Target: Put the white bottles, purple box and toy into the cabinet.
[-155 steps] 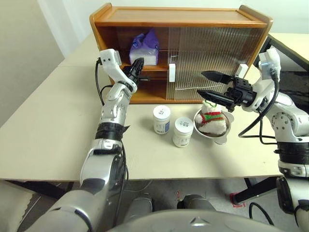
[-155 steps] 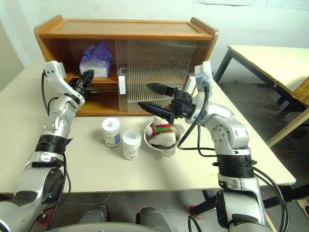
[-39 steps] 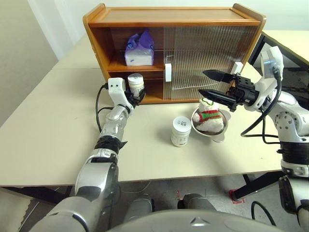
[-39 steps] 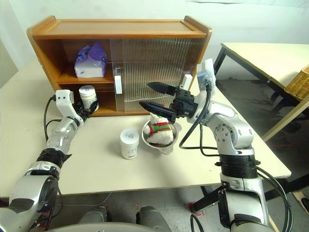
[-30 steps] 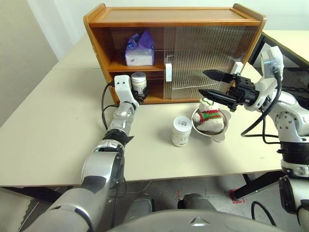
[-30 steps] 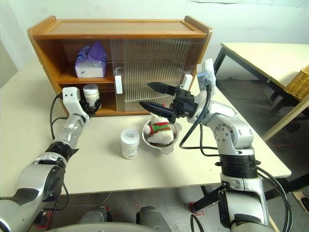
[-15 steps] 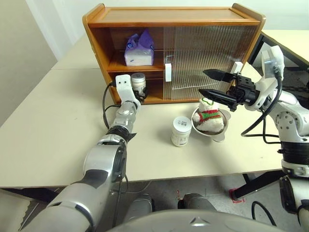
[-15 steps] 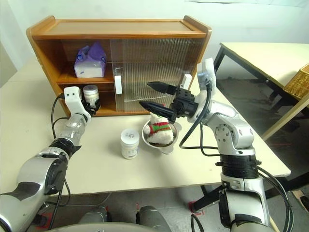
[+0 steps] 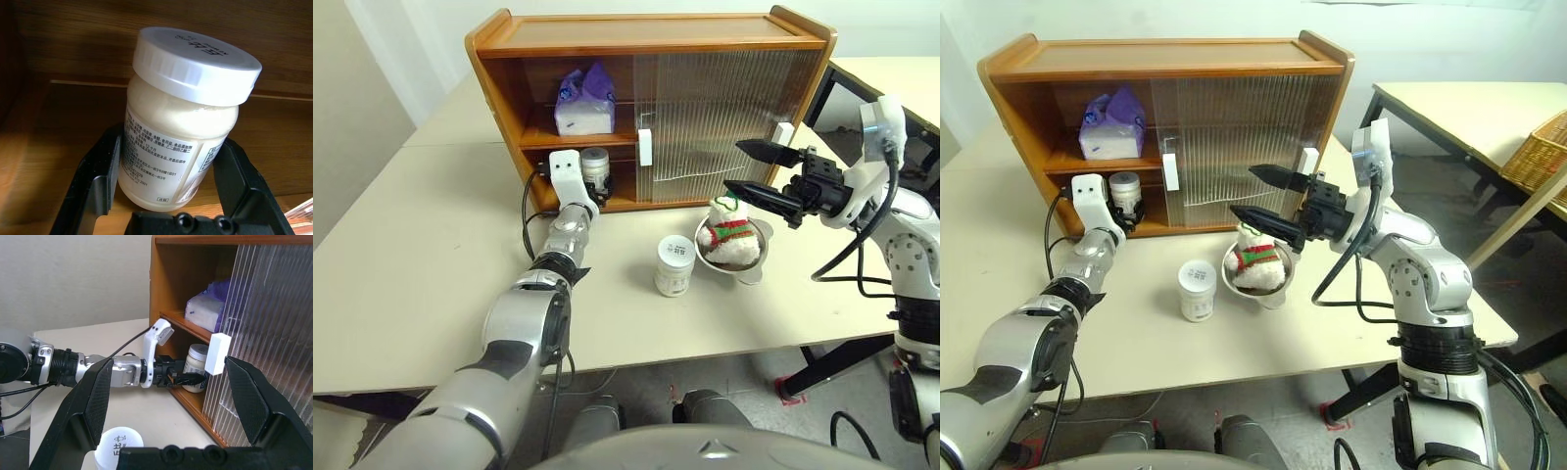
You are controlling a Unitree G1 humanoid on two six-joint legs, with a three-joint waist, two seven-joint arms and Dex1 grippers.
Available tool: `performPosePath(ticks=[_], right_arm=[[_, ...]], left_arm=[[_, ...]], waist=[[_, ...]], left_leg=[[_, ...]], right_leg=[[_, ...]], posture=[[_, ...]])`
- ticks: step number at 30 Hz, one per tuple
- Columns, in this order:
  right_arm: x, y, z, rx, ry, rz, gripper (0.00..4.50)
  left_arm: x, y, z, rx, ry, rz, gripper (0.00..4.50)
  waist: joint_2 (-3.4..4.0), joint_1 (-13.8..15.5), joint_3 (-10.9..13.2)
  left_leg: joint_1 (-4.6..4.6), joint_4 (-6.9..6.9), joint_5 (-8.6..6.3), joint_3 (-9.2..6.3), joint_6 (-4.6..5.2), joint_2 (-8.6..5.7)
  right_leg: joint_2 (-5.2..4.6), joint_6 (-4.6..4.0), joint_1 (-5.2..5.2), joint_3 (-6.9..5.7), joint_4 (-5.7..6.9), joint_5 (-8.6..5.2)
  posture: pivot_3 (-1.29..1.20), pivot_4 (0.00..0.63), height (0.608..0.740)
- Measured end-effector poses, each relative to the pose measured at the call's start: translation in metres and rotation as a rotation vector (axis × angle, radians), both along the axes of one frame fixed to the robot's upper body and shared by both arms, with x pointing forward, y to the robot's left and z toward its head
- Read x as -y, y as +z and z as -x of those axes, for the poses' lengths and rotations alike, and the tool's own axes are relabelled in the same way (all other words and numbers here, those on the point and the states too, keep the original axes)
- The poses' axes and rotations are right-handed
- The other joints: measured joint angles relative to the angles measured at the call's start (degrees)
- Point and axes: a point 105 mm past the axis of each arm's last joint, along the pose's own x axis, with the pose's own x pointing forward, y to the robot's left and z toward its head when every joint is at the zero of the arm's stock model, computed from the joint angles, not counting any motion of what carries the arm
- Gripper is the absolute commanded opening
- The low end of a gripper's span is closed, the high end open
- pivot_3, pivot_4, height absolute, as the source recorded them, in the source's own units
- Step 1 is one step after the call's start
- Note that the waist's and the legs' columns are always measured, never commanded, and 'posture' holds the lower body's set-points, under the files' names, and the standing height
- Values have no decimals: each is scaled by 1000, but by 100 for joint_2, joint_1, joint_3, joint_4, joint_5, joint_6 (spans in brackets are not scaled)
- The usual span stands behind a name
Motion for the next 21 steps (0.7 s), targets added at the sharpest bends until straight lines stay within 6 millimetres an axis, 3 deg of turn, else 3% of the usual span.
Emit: performPosePath(ticks=[5,9,10,21], right_arm=[[3,3,2,3,-6,4,4500],[6,3,2,2,-16,8,4500],[6,4,2,2,-18,8,4500],[5,5,2,5,-9,5,4500]], left_arm=[[1,1,-1,-2,-1,-5,3068],[1,2,-1,0,-4,-20,4381],[1,2,-2,1,-4,-21,4448],[3,5,-2,17,-28,-6,4448]], waist=[[0,-131,0],[0,-203,0],[0,-216,0],[0,-230,0]], left_leg=[[-8,9,-12,18,21,-6],[-17,14,-23,21,38,-6],[-18,14,-25,22,42,-6],[-38,15,-34,22,55,-6]], right_leg=[[-3,21,-1,0,-15,1],[-3,30,1,3,-39,5],[-3,32,2,3,-46,6],[-5,47,1,6,-78,15]], posture=[[-217,0,740],[-217,0,740],[-217,0,740],[-184,0,740]])
